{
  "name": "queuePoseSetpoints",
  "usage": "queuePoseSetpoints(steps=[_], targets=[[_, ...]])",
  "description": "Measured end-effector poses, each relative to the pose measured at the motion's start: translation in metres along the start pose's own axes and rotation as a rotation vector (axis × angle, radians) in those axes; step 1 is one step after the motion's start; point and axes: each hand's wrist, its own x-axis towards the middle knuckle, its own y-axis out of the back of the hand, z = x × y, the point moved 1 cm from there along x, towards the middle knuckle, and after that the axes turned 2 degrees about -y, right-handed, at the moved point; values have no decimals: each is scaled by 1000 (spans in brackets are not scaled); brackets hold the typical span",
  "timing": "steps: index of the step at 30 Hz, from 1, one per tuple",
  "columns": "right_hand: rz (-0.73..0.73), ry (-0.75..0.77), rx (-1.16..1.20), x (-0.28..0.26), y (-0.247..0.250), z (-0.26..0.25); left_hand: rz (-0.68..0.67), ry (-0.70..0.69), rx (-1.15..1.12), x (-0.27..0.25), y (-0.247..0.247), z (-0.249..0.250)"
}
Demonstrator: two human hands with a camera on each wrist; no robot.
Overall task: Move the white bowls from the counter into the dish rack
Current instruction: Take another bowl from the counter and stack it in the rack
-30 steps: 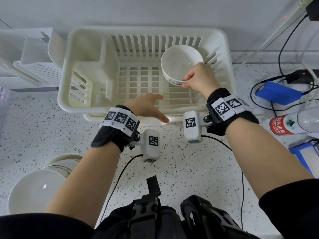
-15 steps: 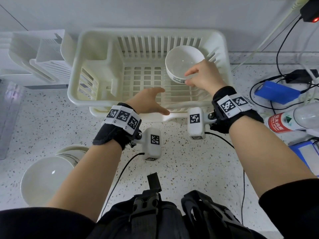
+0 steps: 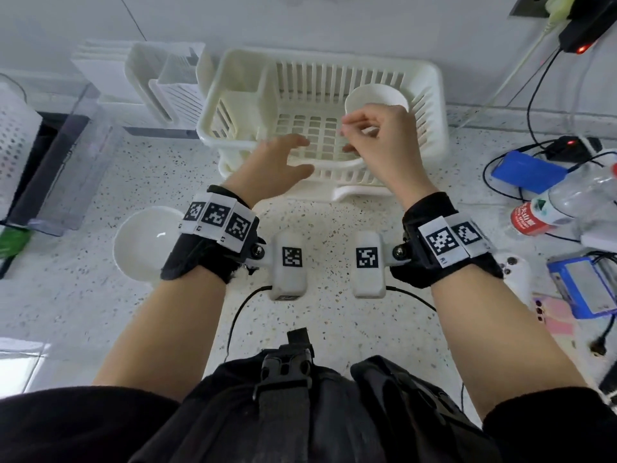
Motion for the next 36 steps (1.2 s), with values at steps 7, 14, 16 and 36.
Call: queuePoseSetpoints(steps=[7,14,16,36], targets=[[-73,102,65,-53,-52,-49,202,52,-94,-63,29,-45],[-269,0,-57,-96,-132,-87,260,104,-107,-123,66,-113],[-282,-54,-87,-107,-152,-93,257,128,-101,-137,74,-134],[-209,-387,-263,-127,-227,-105,153,183,-213,-167,76,-219]])
